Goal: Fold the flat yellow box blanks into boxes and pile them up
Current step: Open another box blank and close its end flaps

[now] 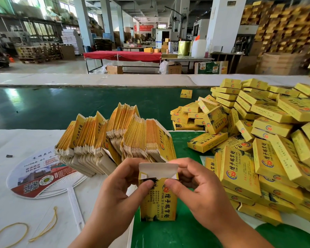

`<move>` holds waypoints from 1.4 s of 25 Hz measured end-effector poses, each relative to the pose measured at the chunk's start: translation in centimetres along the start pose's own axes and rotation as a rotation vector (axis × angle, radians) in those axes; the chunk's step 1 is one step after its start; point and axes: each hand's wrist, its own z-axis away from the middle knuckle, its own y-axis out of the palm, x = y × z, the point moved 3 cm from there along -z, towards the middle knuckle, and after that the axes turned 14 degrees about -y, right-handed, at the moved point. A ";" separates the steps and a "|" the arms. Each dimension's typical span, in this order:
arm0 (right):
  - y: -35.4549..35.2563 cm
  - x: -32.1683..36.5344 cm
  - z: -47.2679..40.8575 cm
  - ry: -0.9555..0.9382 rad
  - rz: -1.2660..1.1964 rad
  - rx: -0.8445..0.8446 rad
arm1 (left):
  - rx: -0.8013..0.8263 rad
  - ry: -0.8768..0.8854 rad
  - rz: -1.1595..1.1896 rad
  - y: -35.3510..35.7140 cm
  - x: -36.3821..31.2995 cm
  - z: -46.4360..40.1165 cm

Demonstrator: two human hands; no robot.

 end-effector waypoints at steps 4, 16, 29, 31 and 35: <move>-0.1 0.1 -0.1 0.001 0.034 -0.011 | -0.004 0.008 0.004 0.1 -0.2 0.1; -0.2 0.3 0.0 0.012 0.049 -0.038 | -0.082 0.012 -0.103 -0.2 -0.7 0.3; 0.1 0.6 0.5 -0.096 0.211 -0.336 | -0.266 0.026 -0.429 1.1 -0.9 0.7; 0.3 0.7 0.6 -0.105 0.187 -0.391 | -0.251 0.034 -0.557 1.6 -1.1 0.9; 1.4 0.7 0.7 -0.062 0.113 -0.337 | -0.294 0.056 -0.675 2.2 -1.3 0.9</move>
